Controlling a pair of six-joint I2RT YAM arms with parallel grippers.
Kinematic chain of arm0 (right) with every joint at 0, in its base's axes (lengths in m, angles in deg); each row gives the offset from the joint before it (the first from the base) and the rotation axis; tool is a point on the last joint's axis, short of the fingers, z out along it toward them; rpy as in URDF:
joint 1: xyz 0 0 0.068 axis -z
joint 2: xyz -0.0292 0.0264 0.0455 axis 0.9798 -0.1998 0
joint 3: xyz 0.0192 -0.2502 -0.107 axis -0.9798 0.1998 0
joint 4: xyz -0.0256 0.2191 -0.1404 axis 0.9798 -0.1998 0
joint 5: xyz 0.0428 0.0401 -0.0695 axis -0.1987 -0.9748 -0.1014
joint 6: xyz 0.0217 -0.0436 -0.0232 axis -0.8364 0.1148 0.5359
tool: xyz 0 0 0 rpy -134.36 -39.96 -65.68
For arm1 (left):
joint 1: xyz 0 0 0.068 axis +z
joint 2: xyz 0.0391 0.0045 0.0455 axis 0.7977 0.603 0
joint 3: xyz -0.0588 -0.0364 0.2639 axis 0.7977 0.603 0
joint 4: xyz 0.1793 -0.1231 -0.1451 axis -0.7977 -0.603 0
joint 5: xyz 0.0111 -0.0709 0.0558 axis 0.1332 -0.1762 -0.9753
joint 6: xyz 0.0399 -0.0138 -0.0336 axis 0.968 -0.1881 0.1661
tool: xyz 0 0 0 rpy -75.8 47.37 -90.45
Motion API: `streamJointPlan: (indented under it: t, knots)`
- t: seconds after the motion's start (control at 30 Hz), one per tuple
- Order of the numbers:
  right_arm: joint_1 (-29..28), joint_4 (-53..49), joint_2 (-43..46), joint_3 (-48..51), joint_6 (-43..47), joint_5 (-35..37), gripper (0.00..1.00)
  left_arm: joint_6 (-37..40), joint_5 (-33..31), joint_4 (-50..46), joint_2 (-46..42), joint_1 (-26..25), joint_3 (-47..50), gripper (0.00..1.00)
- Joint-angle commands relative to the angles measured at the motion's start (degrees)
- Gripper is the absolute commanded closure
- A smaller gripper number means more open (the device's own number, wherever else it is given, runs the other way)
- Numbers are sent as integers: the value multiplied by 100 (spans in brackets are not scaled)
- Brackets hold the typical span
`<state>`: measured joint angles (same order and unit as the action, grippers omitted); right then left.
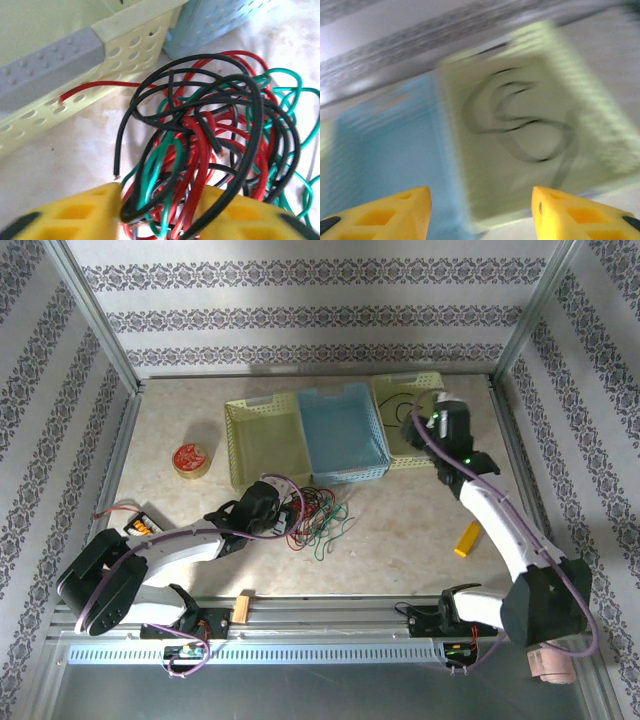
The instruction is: Untangle the cables
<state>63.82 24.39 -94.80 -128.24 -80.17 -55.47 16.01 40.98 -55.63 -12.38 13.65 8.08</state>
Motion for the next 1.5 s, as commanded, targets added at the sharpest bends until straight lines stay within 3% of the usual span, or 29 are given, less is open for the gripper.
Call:
streamJointPlan:
  t: [0.0,0.17,0.27,0.37,0.47,0.7,1.0,1.17,1.47]
  knots:
    - [-960,-132,-74,386,404,-1743,44,54,213,132,-303,51,-152,39]
    - [-2317,-35,-658,456,570,-1955,44,-541,-573,-14,-1024,68,10,38]
    - [-2661,-155,-1150,172,631,-2188,44,-1175,-1504,-377,-1636,81,149,30]
    - [-2931,-419,-1532,-217,996,-1916,44,-1898,-2362,-1167,-1936,239,90,29]
    - [-3010,-545,-1852,-552,1083,-1737,43,-2319,-2537,-1853,-1721,490,-139,29]
    - [-3153,-1077,-2562,-1444,1110,-1660,41,-2590,-2502,-1992,-1138,674,-351,29]
    - [-3710,-1946,-3338,-2296,1135,650,39,-2522,-2494,-2072,-995,672,-358,29]
    - [-3746,-2107,-3437,-2352,990,1113,39,-2176,-2292,-1830,-996,675,-341,29]
    - [-3460,-2133,-2752,-1474,672,887,40,-786,-65,-576,-735,665,-358,28]
